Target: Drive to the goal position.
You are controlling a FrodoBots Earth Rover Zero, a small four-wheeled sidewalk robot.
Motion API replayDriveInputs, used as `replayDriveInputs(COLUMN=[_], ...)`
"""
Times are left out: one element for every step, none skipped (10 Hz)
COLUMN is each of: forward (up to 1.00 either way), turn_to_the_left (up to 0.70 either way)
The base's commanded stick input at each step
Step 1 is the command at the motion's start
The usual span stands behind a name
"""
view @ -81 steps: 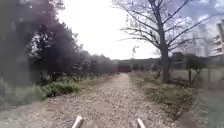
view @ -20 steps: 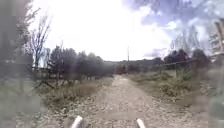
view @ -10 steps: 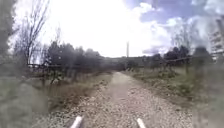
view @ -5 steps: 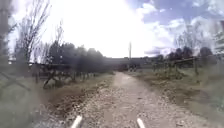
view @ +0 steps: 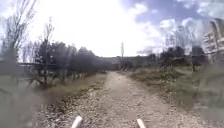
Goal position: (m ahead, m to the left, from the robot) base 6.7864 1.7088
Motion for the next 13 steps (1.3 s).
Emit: replayDriveInputs(forward=[0.85, 0.85, 0.85, 0.85, 0.85, 0.85, 0.85, 0.85, 0.85, 0.85, 0.85, 0.85, 0.85], turn_to_the_left=[-0.19, 0.0, 0.0, 0.0, 0.0, 0.0, -0.04, -0.14, -0.29, -0.05, 0.0, 0.0, 0.0])
